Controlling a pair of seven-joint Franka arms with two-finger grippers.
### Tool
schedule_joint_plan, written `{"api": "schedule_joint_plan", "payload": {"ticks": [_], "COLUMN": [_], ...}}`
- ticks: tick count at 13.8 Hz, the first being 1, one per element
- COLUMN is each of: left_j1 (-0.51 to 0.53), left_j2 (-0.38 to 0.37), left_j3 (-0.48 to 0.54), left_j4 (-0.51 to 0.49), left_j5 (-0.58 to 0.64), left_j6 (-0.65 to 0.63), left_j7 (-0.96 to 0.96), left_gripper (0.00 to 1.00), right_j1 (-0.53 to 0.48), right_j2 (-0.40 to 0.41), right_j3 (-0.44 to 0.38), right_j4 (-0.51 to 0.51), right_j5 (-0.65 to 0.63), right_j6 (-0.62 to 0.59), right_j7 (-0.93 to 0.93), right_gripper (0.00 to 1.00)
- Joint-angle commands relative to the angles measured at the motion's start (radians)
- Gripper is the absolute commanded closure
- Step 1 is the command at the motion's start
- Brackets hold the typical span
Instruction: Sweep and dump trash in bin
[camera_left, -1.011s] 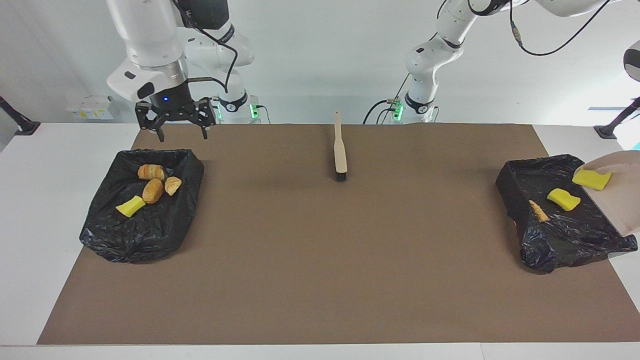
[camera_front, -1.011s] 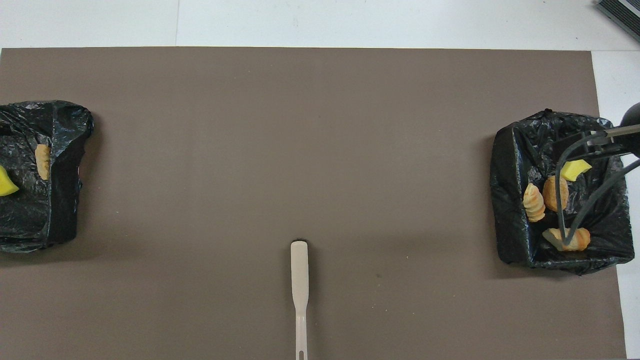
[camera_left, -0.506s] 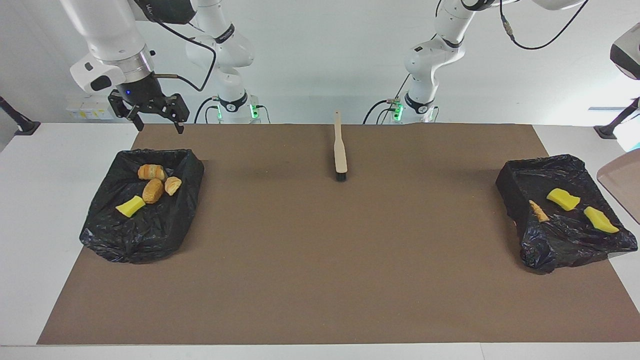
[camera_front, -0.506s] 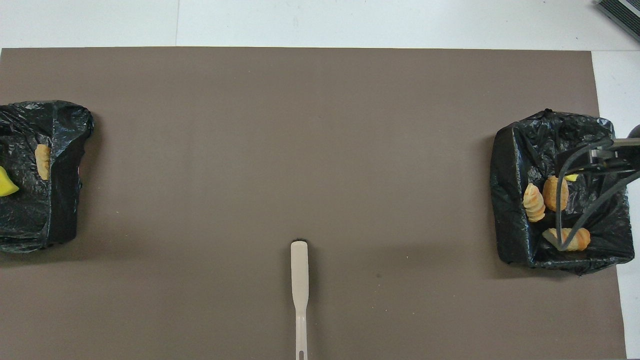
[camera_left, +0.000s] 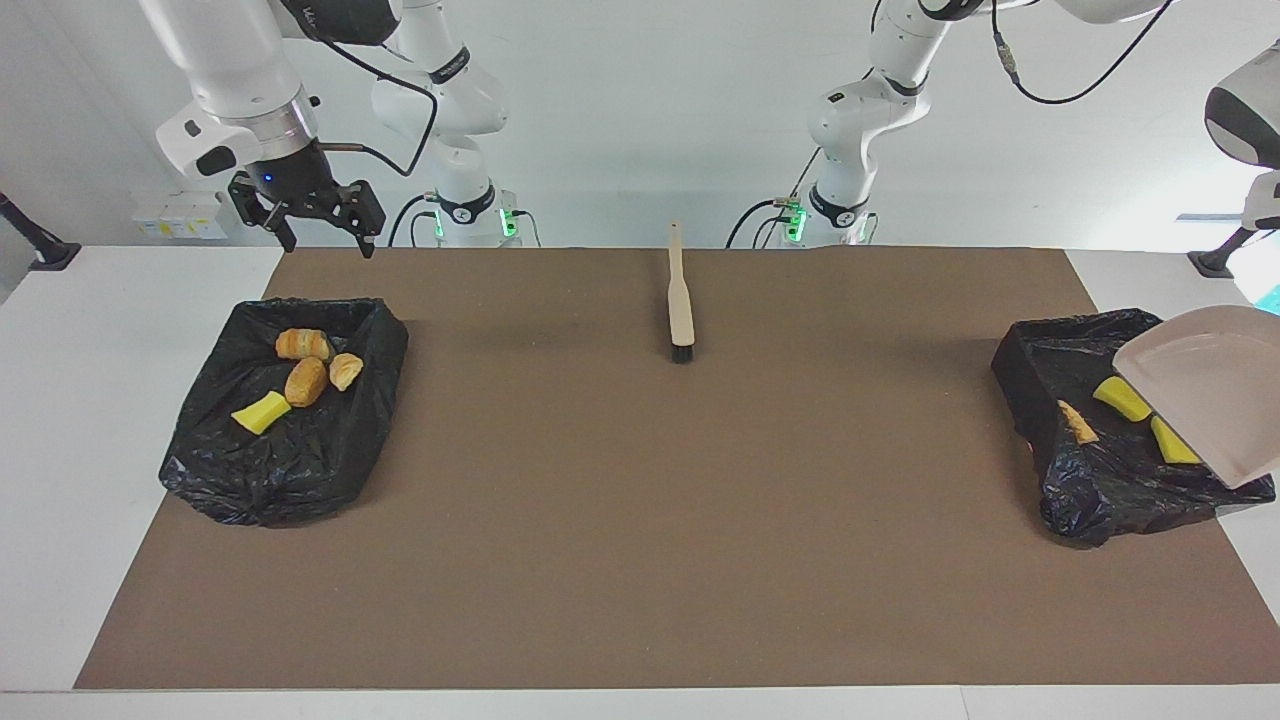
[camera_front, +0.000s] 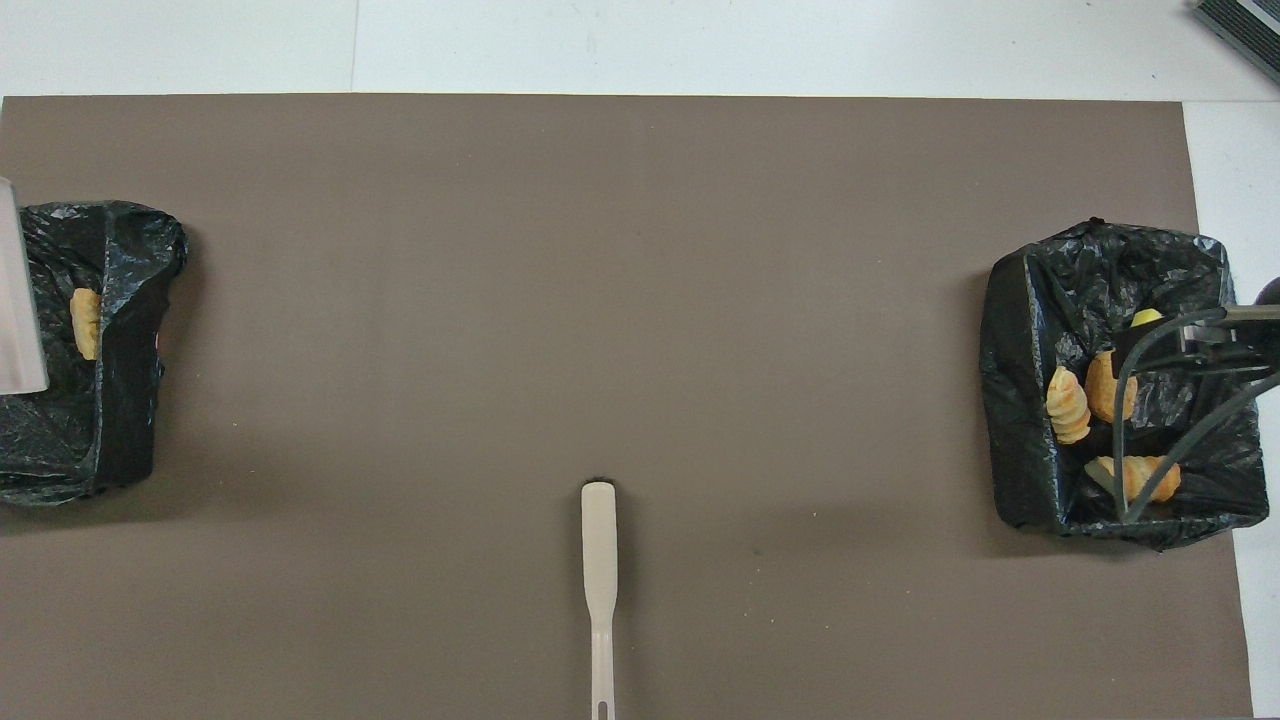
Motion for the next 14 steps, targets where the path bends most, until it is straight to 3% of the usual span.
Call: {"api": "schedule_joint_plan", "payload": {"ticks": [1,4,5,7,10,14], "left_j1": [-0.068,-0.178,-0.213,-0.275,-0.372,-0.523], "left_j2": [-0.035,-0.055,-0.064,-0.111,-0.191,-0.188], "left_j3": [0.010,0.009,0.009,0.009,0.009,0.009], "left_j4": [-0.028,-0.036,-0.052,-0.143,-0.292,-0.318], "left_j5": [-0.115,-0.228,-0.248,-0.329,-0.425,-0.459], "left_j6": [-0.084,-0.260,-0.263,-0.209,-0.158,-0.126], "left_j7": [-0.019,-0.197,-0.253,-0.374,-0.550,-0.834], "left_gripper": [1.00,1.00,1.00,1.00,1.00,1.00], "right_j1": [-0.012,0.028,0.052,0.095,0.091,0.100], "right_j2": [0.011,0.011,0.011,0.013,0.013,0.013], "right_j3": [0.004,-0.002,-0.030,-0.102,-0.102,-0.101], "right_j4": [0.038,0.041,0.043,0.043,0.031,0.032], "right_j5": [0.020,0.020,0.019,0.029,0.051,0.051], "right_j6": [-0.056,-0.048,-0.048,-0.041,0.001,-0.001], "right_j7": [0.004,0.012,0.012,0.006,0.013,0.007], "right_gripper": [0.00,0.00,0.00,0.00,0.00,0.00]}}
